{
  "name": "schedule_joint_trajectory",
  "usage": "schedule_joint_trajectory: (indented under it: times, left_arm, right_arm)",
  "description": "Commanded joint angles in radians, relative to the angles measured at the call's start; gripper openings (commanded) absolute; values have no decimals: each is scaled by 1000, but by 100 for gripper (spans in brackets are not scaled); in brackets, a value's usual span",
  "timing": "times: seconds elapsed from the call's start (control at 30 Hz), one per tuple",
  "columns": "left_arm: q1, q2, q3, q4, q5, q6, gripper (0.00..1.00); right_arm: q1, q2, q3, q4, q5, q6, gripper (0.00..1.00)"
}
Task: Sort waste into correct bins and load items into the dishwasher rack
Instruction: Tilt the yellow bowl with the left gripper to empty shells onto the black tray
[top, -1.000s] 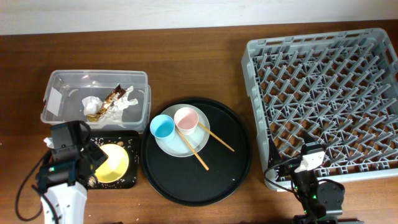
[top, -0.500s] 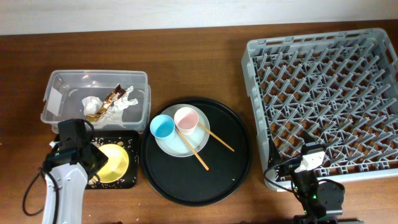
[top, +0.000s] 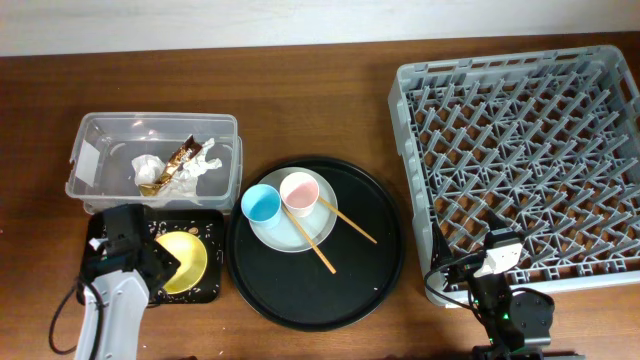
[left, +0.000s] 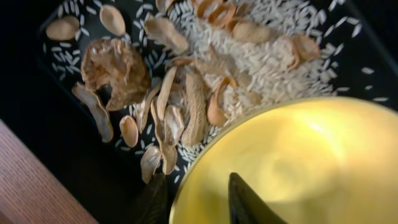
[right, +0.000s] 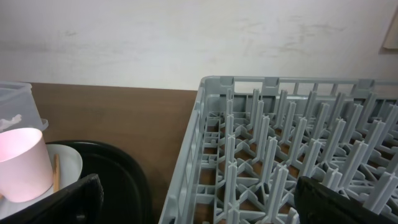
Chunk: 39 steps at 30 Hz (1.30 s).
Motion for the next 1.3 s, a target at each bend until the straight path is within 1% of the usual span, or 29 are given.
schedule_joint_trajectory:
  times: [0.0,0.23,0.3,0.4,0.47,0.57,0.63,0.67,0.7,0.73,0.77,0.87,0.97,1.0,1.03,1.07,1.1,1.17,1.23,1.27]
  left_arm:
    - [5,5,-15,15,-13,-7,21]
    - [5,-2,-5,10,-16,4,13]
    - [5,-19,8,6,-16,4,7]
    - [5,-64,33,-1,-35,5,4]
    - [5,-108,58,-16,-64,56,3]
    - [5,-180,81,-38,-75,72,5]
    - [5,-237,82,-38,-76,72,12]
    - [5,-259,82,-37,-76,72,12]
    - [5,-287,82,-37,-77,72,10]
    - [5,-309,82,-32,-84,72,3]
    - [5,-335,82,-25,-84,72,0]
    - [5,-405,92,-5,-83,146,0]
    - [4,-450,94,-19,-81,150,0]
    - [4,-450,94,-35,-60,150,1]
    - [4,-444,93,-47,-6,152,9]
    - [3,-431,93,-51,72,181,11]
    - [3,-412,93,-35,188,249,11]
    - [3,-373,93,10,384,377,23]
    - [3,-338,93,36,455,384,31]
    - [3,-320,93,40,473,384,33]
  right_arm:
    - [5,-7,-5,-7,5,-2,99]
    - [5,-7,-5,-7,5,-2,99]
    - [5,-7,-5,-7,5,-2,99]
    - [5,-7,-5,-7,5,-2,99]
    - [5,-7,-5,-7,5,-2,98]
    - [5,-7,-5,-7,5,-2,98]
    - [5,-7,-5,-7,5,-2,99]
    - [5,-7,-5,-7,5,-2,99]
    - [5,-7,-5,-7,5,-2,99]
    - [5,-7,-5,-7,5,-2,99]
    - [5,-7,-5,-7,5,-2,99]
    - [5,-7,-5,-7,5,-2,99]
    - [5,-7,-5,-7,5,-2,99]
    - [5,-7,-5,-7,5,-2,99]
    - [5,-7,-5,-7,5,-2,99]
    - [5,-7,-5,-7,5,-2,99]
    - [5,-7,-5,-7,5,-2,99]
    - [5,-7,-5,-7,5,-2,99]
    - [5,-7,-5,-7,5,-2,99]
    - [5,-6,-5,-7,5,-2,99]
